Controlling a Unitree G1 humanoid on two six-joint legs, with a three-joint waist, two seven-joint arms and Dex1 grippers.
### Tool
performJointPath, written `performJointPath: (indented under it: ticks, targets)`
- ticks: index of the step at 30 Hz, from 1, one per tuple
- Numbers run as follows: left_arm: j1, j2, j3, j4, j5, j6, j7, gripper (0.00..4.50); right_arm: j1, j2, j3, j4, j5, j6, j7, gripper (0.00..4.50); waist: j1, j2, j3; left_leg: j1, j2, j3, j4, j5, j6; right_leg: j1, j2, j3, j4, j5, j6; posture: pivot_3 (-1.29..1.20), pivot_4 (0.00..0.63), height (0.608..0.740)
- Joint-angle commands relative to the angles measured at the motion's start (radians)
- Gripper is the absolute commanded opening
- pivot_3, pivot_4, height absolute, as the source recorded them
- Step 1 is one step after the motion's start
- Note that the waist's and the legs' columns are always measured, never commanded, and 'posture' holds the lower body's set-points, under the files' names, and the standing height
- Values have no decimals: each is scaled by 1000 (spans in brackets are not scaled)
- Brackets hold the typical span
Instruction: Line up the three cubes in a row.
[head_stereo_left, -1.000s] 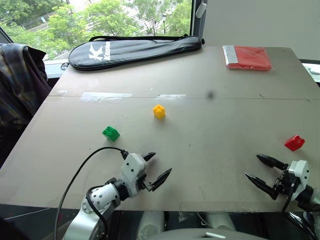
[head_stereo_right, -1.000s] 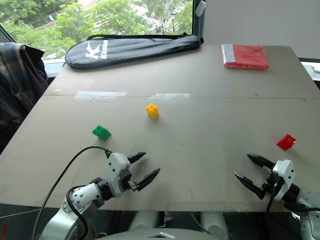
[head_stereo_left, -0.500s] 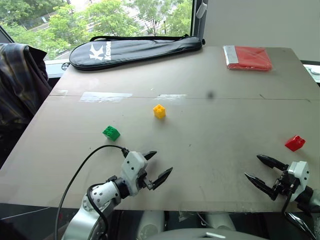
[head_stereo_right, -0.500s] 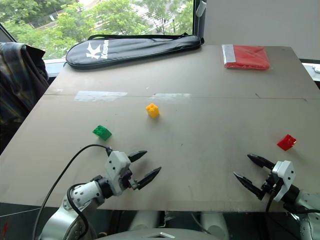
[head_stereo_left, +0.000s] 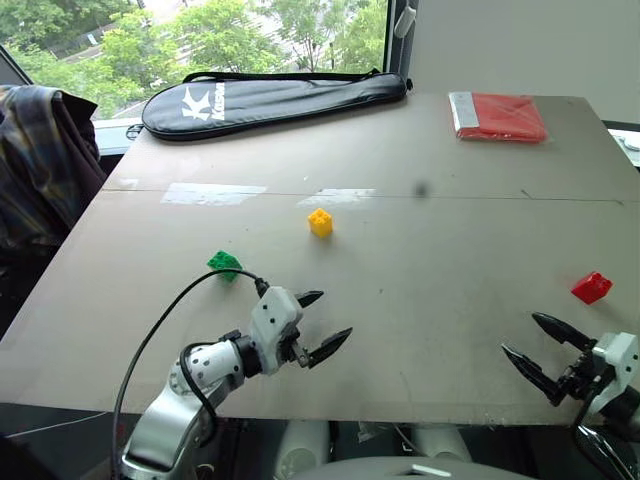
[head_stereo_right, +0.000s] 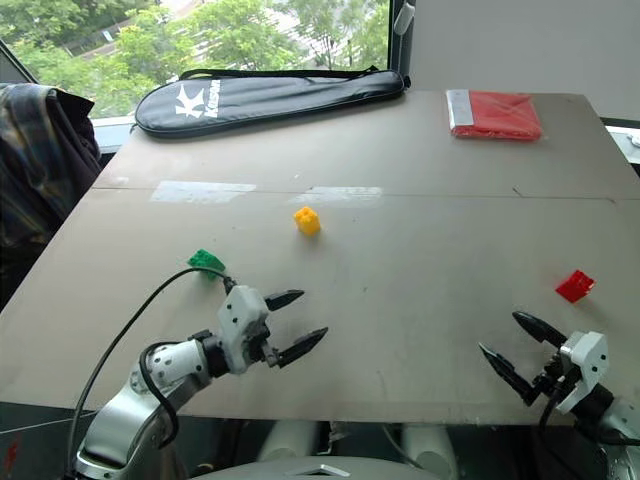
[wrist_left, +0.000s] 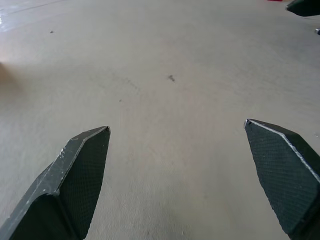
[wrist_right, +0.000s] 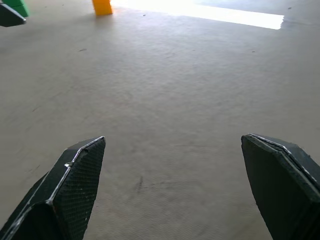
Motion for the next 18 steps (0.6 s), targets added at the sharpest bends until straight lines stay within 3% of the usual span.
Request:
performJointPath:
  ticks: [1,5,9,18]
  targets:
    - [-59,33,-13,5,-38,13,-76,4398,19,36,-82,-76,-19,30,-166,4500,-1,-1,0,0,0,0,0,0,0,0,0,0,0,0,0,0,150,708]
    - [-219,64,-41,19,-84,68,-172,4398,6,122,-120,-190,-125,163,-488,4500,-3,-1,-1,0,0,0,2,0,0,0,1,0,2,0,0,0,150,708]
    - [-335,92,-49,6,-152,142,-246,4398,-97,220,-89,-256,-206,290,-741,4500,-8,-1,0,0,0,0,5,0,0,-1,1,1,6,0,0,0,150,708]
    - [-468,122,-70,-22,-184,233,-278,4398,-289,300,-70,-171,-292,327,-943,4500,-22,-1,1,-1,0,0,10,0,0,-1,1,2,11,0,0,0,150,708]
